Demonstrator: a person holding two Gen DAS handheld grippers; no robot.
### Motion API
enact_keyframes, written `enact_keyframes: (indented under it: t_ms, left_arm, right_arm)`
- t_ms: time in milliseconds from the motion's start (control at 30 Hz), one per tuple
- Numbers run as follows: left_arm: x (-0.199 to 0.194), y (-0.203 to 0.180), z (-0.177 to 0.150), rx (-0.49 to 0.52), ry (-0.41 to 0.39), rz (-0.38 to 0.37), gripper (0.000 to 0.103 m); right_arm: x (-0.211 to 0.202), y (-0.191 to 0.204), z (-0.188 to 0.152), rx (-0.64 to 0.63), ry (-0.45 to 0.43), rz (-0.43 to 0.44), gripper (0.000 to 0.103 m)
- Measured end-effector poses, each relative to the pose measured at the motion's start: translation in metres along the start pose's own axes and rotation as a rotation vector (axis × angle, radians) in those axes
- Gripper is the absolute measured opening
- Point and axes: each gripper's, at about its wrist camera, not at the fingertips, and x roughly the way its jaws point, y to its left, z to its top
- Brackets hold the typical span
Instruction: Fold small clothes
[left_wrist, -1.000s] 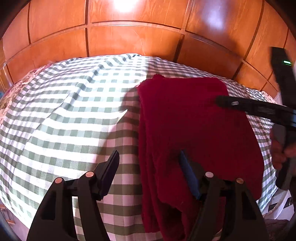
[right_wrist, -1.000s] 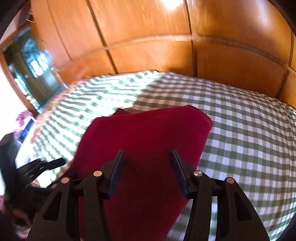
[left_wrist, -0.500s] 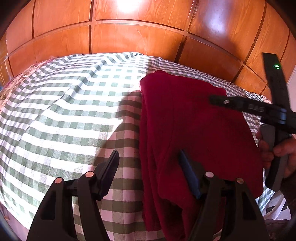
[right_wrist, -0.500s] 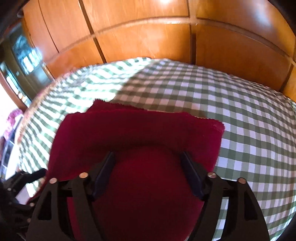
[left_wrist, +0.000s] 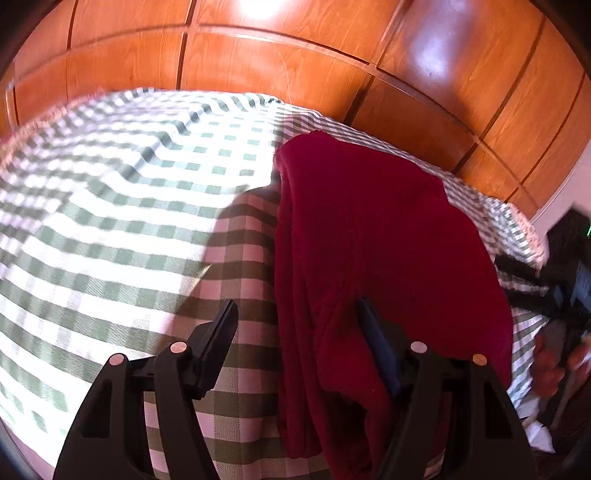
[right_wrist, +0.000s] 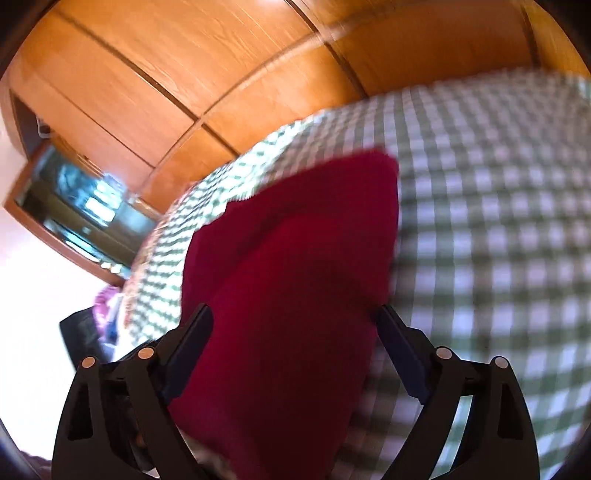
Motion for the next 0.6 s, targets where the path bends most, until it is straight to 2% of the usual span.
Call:
enact_keyframes:
  t_ms: [133, 267, 333, 400, 467, 567, 600]
  left_arm:
    - [0.004, 0.019, -0.005, -0.068, 0.019, -0.104, 0.068]
    - [0.007, 0.031, -0.01, -0.093, 0.021, -0.178, 0.067]
    - [0.01, 0.036, -0.012, -0.105, 0.024, -0.223, 0.064]
    - [0.01, 0.041, -0.013, -0.122, 0.032, -0.266, 0.055]
    - [0.011, 0.043, -0.015, -0.135, 0.039, -0.308, 0.044]
    - [0.01, 0.034, -0.015, -0.131, 0.038, -0.333, 0.035]
    - [0.009, 0.031, -0.014, -0.129, 0.036, -0.341, 0.031]
  right_arm:
    - [0.014, -0.016, -0.025, 0.071, 0.077, 0.079, 0.089]
    - [0.024, -0.017, -0.029, 0.084, 0.088, 0.156, 0.089]
    - [0.029, -0.014, -0.027, 0.077, 0.098, 0.166, 0.089]
    - [0.037, -0.009, -0.022, 0.051, 0.104, 0.165, 0.087]
    - [0.043, -0.005, -0.021, 0.025, 0.106, 0.145, 0.077]
    - [0.046, 0.001, -0.02, 0.002, 0.109, 0.138, 0.062]
    - [0.045, 0.004, -0.021, -0.006, 0.106, 0.134, 0.06]
